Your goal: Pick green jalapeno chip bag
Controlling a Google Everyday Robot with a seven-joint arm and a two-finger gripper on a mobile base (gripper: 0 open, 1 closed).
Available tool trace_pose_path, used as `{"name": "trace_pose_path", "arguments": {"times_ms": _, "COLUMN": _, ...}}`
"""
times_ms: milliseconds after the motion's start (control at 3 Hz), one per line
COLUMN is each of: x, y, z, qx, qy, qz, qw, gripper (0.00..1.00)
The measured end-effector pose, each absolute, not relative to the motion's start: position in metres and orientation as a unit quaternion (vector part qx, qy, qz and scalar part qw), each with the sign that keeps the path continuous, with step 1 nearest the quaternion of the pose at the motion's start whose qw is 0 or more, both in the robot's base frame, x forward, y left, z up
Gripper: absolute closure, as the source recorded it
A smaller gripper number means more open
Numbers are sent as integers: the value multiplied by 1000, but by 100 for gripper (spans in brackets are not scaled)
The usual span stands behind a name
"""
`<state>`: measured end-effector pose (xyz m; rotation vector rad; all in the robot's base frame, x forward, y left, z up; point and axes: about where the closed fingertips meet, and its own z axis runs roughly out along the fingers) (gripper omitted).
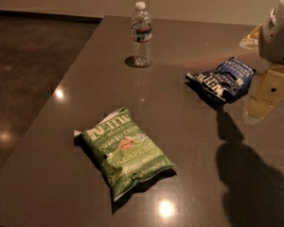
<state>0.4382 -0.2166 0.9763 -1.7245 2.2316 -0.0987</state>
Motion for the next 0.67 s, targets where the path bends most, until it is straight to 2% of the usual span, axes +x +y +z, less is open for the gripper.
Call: {"name": "trace_pose_path", "arguments": {"times_ms": 667, "x": 427, "y": -198, "z": 970, "qx": -606, "qy": 777, "qz": -12, "qw": 170, "gripper": 0}}
